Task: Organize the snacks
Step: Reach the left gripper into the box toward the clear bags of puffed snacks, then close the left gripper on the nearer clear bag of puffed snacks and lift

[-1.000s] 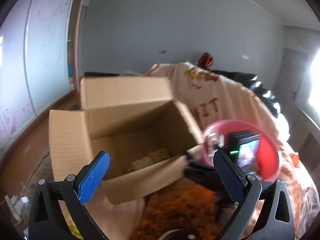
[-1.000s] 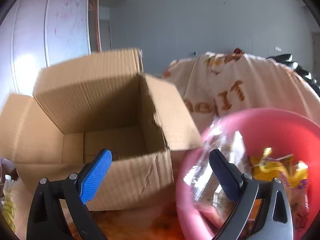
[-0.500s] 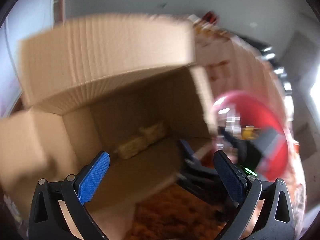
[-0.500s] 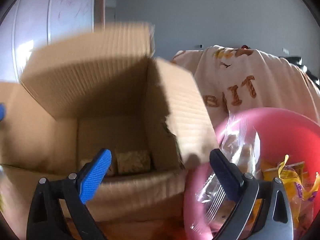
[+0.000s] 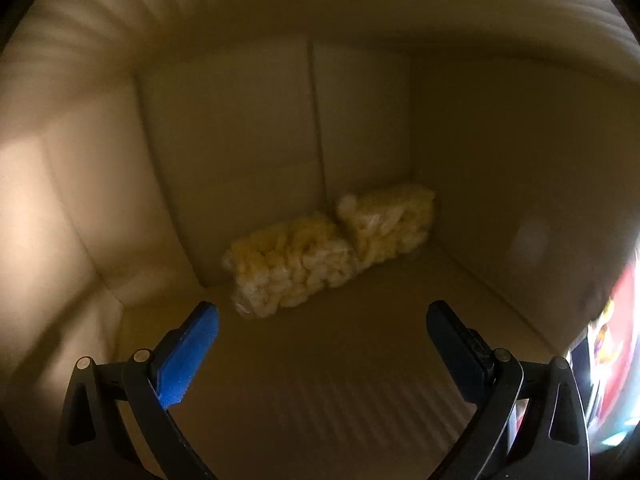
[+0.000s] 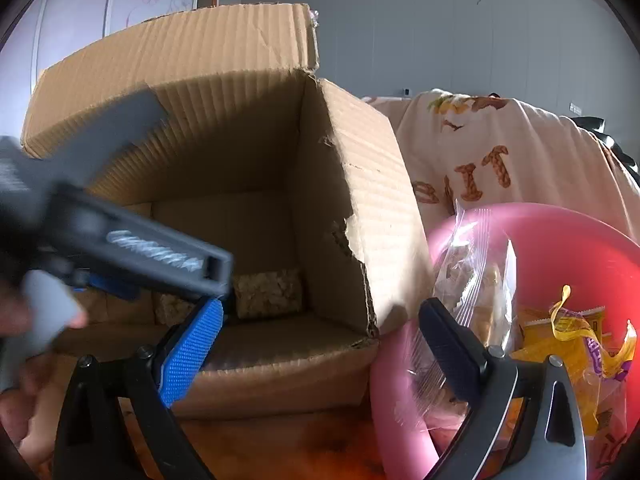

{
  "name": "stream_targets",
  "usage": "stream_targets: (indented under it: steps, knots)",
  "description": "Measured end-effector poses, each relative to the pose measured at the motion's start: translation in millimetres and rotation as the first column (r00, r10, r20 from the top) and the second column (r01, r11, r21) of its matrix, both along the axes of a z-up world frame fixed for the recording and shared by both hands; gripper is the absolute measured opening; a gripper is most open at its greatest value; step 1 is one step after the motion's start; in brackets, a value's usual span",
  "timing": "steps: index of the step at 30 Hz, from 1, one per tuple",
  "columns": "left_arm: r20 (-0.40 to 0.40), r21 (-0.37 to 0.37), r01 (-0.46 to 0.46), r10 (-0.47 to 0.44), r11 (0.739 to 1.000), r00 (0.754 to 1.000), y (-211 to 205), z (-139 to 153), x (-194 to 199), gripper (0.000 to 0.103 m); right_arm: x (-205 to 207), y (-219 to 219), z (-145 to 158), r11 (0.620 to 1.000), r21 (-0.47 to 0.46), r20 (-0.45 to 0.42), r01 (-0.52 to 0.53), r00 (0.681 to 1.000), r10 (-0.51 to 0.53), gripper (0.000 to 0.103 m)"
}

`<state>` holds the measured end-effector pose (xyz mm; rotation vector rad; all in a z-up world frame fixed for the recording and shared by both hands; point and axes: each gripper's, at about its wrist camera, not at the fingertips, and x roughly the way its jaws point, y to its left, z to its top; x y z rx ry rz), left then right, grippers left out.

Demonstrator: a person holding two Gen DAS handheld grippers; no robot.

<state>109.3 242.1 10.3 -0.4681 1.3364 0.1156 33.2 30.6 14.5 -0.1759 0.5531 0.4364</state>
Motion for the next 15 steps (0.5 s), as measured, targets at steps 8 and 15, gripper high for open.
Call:
stream_targets:
  steps: [8, 15]
  knots:
    - [-0.193, 0.032, -0.078, 0.083, 0.996, 0.978, 23.0, -39.5, 18.9, 0.099, -13.5, 6.9, -2.5, 0.999, -0.046, 0.017, -0.012, 1.000, 0.013, 0.098]
    - [-0.220, -0.015, -0.075, 0.070, 0.997, 0.973, 32.9, -53.4, 28.4, 0.098, -15.0, 8.1, -2.5, 0.999, -0.051, 0.023, -0.014, 1.000, 0.016, 0.098]
